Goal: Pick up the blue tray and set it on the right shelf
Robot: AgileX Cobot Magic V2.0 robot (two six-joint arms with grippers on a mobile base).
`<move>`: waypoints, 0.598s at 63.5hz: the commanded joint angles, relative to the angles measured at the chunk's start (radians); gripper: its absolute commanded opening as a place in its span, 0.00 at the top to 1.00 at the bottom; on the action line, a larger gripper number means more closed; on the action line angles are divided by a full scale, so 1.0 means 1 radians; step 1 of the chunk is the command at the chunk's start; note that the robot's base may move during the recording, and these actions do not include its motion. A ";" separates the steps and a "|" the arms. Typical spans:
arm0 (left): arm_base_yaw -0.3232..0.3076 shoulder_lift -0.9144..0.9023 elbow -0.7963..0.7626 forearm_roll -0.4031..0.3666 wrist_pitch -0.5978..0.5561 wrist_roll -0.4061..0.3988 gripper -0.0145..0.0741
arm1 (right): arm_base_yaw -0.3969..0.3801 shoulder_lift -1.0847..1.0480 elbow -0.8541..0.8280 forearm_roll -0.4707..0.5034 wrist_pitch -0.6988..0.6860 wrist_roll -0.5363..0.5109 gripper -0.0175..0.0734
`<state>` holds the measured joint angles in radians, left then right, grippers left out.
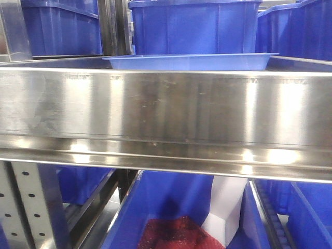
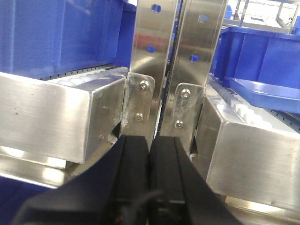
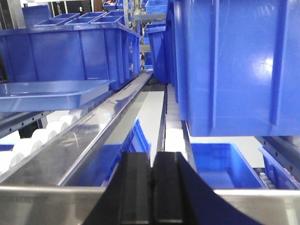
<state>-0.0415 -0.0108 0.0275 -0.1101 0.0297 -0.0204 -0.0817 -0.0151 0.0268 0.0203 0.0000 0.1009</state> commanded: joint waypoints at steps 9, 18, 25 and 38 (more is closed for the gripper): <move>0.000 -0.013 0.031 -0.010 -0.085 0.005 0.89 | -0.007 -0.015 -0.021 0.002 -0.102 -0.009 0.75; 0.000 -0.013 0.031 -0.010 -0.085 0.005 0.89 | -0.007 -0.015 -0.021 0.002 -0.102 -0.009 0.75; 0.000 -0.013 0.031 -0.010 -0.085 0.005 0.89 | -0.007 -0.015 -0.021 0.002 -0.101 -0.012 0.75; 0.000 -0.013 0.031 -0.010 -0.085 0.005 0.89 | -0.007 -0.015 -0.021 0.002 -0.098 -0.046 0.75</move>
<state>-0.0415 -0.0108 0.0275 -0.1101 0.0297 -0.0204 -0.0817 -0.0151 0.0271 0.0226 -0.0069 0.0799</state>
